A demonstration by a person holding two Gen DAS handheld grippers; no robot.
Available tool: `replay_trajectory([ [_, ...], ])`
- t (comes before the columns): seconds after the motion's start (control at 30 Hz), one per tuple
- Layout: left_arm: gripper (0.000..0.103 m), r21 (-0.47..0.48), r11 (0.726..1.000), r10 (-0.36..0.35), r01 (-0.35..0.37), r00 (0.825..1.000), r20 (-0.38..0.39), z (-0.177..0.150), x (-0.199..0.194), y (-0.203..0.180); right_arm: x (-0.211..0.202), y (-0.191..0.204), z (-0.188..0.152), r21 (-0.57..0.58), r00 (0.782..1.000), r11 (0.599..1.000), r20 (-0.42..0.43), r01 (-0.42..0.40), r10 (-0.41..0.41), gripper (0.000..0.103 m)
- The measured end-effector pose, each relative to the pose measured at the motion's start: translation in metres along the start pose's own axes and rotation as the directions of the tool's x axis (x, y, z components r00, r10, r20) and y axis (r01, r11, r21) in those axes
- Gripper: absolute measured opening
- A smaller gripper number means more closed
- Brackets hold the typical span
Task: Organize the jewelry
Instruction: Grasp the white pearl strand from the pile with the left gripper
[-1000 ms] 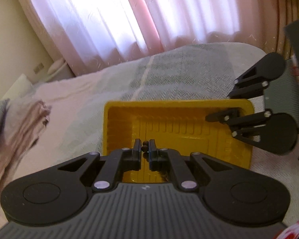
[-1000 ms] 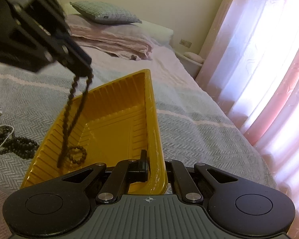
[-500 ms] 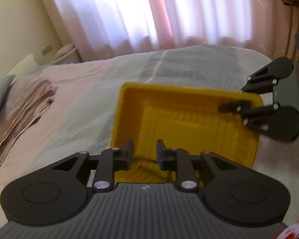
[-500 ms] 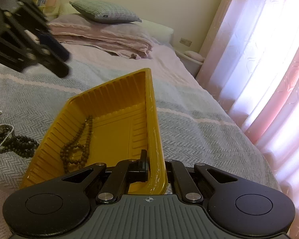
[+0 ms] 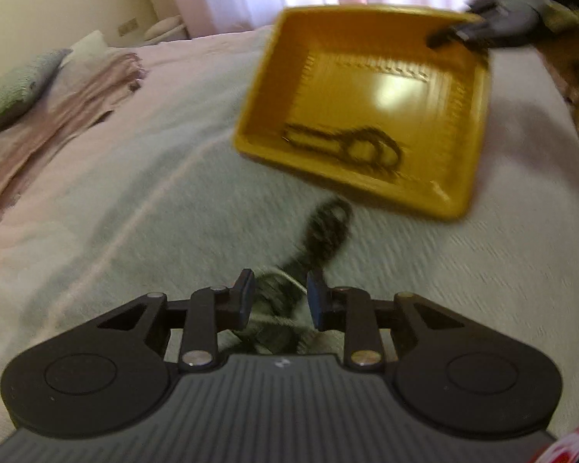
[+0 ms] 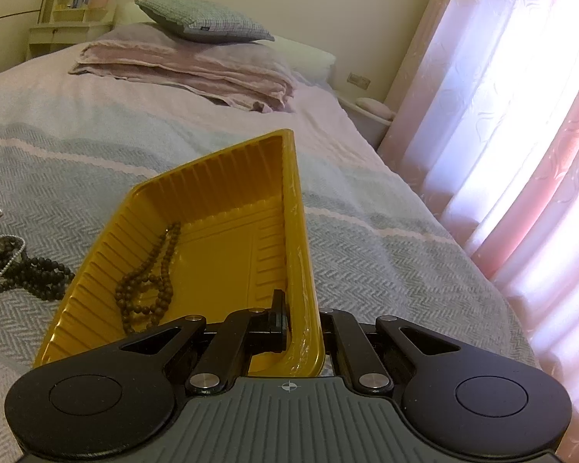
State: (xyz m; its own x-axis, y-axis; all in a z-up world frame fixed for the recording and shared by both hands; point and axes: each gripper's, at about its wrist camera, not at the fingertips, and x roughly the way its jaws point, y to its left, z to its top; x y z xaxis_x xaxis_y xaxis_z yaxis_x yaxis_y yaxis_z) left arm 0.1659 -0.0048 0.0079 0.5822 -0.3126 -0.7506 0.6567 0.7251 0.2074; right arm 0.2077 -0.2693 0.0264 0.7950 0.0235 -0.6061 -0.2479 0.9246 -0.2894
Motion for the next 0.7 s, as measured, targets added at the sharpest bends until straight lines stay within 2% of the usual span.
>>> replay_trajectory([
  [0.07, 0.026, -0.022, 0.999, -0.034, 0.034, 0.999, -0.011, -0.013, 0.003, -0.008, 0.0, 0.0, 0.0, -0.004, 1.0, 1.0, -0.003, 0.002, -0.002, 0.004],
  [0.23, 0.024, -0.074, 0.996, -0.043, 0.041, 0.999, -0.03, -0.031, 0.018, -0.021, 0.001, -0.001, -0.001, -0.003, 1.0, 1.0, -0.006, 0.006, -0.006, 0.004],
  [0.5, 0.016, -0.189, 0.981, -0.059, 0.048, 0.997, -0.057, -0.031, 0.046, -0.016, 0.0, 0.0, -0.001, -0.005, 1.0, 1.0, -0.005, 0.003, -0.003, 0.004],
  [0.7, 0.012, -0.209, 0.977, -0.064, 0.047, 0.995, -0.078, -0.032, 0.054, -0.014, 0.0, 0.0, -0.001, -0.007, 1.0, 1.0, -0.001, 0.003, -0.003, 0.004],
])
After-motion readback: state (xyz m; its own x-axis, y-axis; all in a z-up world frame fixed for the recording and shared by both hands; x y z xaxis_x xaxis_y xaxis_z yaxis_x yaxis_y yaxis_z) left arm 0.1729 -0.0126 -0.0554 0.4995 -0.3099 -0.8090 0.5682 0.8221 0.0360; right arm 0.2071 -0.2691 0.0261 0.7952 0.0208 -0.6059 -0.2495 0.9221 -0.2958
